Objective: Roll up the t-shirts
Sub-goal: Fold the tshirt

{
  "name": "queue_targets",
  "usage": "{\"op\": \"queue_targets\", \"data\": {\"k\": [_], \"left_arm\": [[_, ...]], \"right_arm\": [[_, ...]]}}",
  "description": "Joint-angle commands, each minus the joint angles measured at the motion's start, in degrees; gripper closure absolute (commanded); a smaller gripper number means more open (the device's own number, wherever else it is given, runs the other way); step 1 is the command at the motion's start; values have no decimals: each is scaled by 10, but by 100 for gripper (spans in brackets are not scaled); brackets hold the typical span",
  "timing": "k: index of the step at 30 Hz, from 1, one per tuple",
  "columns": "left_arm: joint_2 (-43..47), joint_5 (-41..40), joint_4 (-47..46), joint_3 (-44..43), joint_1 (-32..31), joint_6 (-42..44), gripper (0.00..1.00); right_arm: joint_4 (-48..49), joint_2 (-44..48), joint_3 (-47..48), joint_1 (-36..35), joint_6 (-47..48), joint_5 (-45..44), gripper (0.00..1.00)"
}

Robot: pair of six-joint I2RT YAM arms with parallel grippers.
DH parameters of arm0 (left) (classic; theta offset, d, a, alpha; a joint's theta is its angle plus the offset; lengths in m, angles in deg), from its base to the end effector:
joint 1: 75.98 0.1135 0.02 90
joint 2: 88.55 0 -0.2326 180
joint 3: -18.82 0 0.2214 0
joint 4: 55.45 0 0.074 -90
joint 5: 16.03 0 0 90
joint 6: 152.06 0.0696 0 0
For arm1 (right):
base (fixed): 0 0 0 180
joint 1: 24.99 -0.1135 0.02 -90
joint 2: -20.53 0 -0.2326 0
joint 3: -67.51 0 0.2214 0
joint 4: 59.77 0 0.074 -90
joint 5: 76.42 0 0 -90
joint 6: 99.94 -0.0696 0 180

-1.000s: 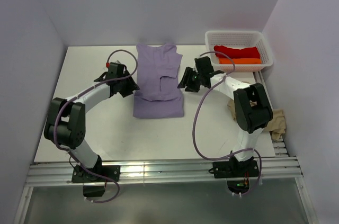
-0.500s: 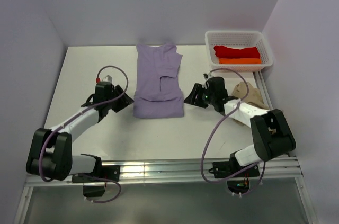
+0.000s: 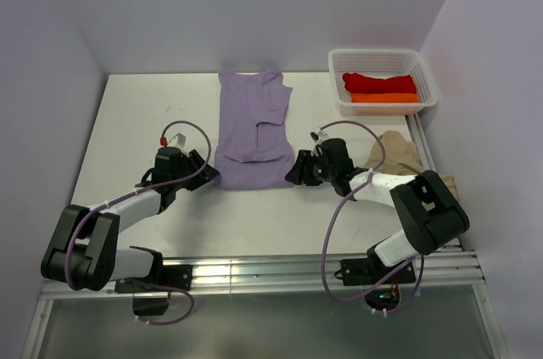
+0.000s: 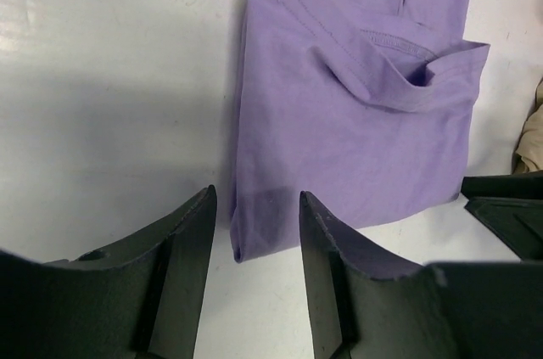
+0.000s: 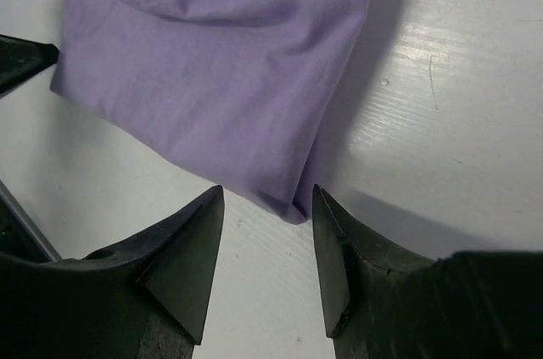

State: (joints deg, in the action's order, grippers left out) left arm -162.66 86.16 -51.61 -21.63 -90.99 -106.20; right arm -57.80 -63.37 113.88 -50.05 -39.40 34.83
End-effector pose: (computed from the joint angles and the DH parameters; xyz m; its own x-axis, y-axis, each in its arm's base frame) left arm 0.2408 -0.0798 0.1280 -0.7109 -0.5141 -0.4798 -0.1117 0.7562 -0.6447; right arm 0.2464 0.1431 0.1292 -0.7842 0.1393 -0.6047 -0.3172 0.7475 0.5836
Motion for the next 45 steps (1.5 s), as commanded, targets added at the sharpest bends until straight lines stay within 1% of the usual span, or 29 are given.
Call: {"op": "queue_targets", "data": {"k": [1,5,7,10,11,13,14,16,17,18,19,25,29,32,36,39,41,45], "left_arm": [[-15,4,-53,1,-2,17,51],[-26,8,-65,5,-2,19,52],[-31,33,-88,10,-2,17,52],[-31,37,-91,7,-4,16,51],[-32,35,-90,5,-5,17,51],[-33,37,-88,1,-5,19,51],[-33,39,-89,0,-5,19,52],[-34,43,-91,-1,-6,20,52],[-35,43,-91,0,-6,20,52],[-35,43,-91,2,-6,21,52],[-34,45,-95,4,-8,21,53],[-32,50,-107,18,-18,20,55],[-41,18,-66,11,-27,21,61],[-48,28,-71,13,-28,15,62],[-46,24,-59,13,-28,6,66],[-39,21,-51,13,-28,0,66],[-30,8,-29,11,-28,-1,66],[-3,8,-12,17,-29,1,62]], "right_arm": [[21,-19,13,-14,20,-23,47],[28,-28,9,-16,19,-25,47],[33,-35,9,-16,18,-18,49],[36,-43,12,-16,13,-9,59],[34,-48,12,-16,10,-8,64],[40,-52,12,-17,8,2,69],[41,-53,12,-17,7,3,77],[37,-52,14,-17,7,-1,86],[31,-49,14,-16,7,-3,94],[28,-46,15,-15,8,-10,99],[25,-44,16,-16,9,-15,100],[16,-34,23,-3,9,-13,100],[14,-39,26,2,9,-7,100],[15,-39,25,4,9,-4,100],[16,-42,24,6,9,0,100],[15,-45,27,7,9,3,100],[16,-46,27,8,9,5,100],[14,-50,29,8,10,7,100]]}}
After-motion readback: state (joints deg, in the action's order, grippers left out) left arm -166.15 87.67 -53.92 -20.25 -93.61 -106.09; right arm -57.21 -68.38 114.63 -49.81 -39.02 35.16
